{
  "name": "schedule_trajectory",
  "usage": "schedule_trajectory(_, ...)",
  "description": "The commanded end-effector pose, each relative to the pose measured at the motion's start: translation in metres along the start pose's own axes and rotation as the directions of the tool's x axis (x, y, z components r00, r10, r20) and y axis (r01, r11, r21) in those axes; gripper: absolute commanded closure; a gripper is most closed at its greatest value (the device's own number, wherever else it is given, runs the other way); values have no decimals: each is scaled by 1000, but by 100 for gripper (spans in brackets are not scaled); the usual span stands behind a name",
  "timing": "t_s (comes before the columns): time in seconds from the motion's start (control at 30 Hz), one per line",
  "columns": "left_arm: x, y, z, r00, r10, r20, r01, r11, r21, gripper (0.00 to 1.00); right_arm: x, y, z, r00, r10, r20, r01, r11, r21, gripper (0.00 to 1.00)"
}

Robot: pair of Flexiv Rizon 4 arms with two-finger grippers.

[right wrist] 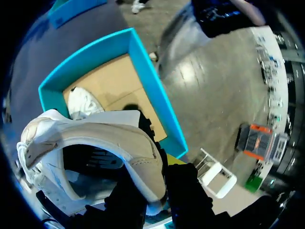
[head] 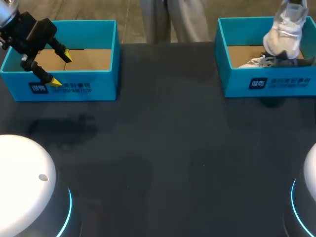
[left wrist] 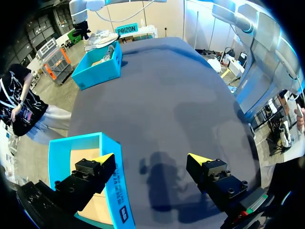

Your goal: Take the shoe out of the shoebox, open the shoe tongue, remove and reinsert the insole, then place the shoe into the shoebox

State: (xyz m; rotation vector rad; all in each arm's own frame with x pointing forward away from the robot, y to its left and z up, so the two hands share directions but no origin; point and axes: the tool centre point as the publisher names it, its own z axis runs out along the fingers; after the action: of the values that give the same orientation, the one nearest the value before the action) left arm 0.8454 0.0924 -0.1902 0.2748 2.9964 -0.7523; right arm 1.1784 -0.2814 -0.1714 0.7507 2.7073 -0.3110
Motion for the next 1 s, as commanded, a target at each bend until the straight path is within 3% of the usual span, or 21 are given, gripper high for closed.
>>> schedule_trajectory(0.03, 0, 0, 0, 1000, 0, -1, 0, 1000, -2, 0, -2, 2, -8, 955, 295, -23, -293, 954, 66, 100)
schedule_trajectory(0.27, 0, 0, 0, 1000, 0, -1, 0, 1000, -2, 0, 7, -2, -6, 880, 476, -7, -470, 871, 143, 100)
schedule_trajectory(0.43, 0, 0, 0, 1000, 0, -1, 0, 1000, -2, 0, 15, -16, -5, 796, 605, 18, -595, 777, 208, 100)
schedule_trajectory(1.0, 0, 0, 0, 1000, 0, -1, 0, 1000, -2, 0, 15, -16, -5, 796, 605, 18, -595, 777, 208, 100)
